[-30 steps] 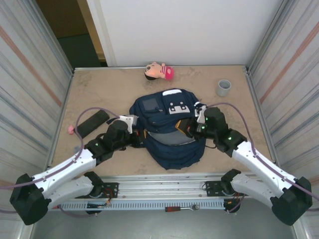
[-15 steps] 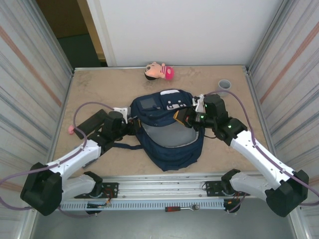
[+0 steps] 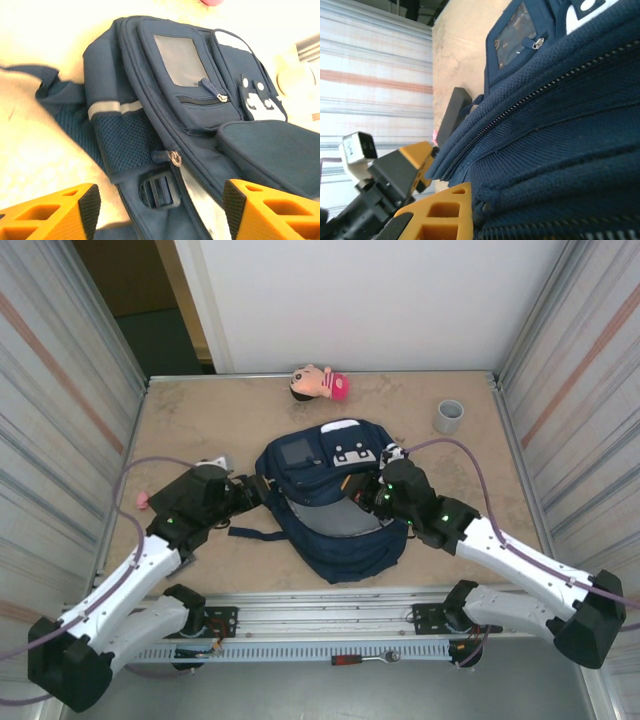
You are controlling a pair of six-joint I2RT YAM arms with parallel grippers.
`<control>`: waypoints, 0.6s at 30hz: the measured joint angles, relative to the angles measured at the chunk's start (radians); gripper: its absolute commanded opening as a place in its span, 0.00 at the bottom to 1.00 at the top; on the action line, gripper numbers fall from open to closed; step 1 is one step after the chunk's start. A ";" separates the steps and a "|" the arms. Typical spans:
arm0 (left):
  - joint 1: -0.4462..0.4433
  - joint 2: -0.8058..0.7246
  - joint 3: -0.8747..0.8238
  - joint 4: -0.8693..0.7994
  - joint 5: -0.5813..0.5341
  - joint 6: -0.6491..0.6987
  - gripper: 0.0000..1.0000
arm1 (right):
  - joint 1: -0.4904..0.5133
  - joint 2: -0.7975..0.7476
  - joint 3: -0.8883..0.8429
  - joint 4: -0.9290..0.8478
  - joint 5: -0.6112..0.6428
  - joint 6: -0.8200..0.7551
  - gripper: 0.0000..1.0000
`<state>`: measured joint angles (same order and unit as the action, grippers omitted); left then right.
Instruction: Pack the student bag
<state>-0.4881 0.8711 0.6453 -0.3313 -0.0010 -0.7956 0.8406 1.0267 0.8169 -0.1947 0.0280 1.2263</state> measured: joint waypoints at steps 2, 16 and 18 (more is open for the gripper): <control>0.000 -0.017 -0.001 -0.039 0.009 -0.056 0.67 | 0.006 0.026 0.001 0.005 0.009 0.004 0.00; 0.000 0.037 -0.131 0.059 0.129 -0.304 0.66 | 0.011 0.084 0.043 -0.109 -0.050 0.045 0.53; 0.000 0.056 -0.115 0.060 0.140 -0.302 0.66 | -0.016 0.084 0.066 -0.179 -0.110 0.027 0.56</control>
<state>-0.4881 0.9272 0.5304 -0.2714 0.1387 -1.0973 0.8242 1.1107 0.8833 -0.3737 -0.0822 1.2530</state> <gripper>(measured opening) 0.663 0.540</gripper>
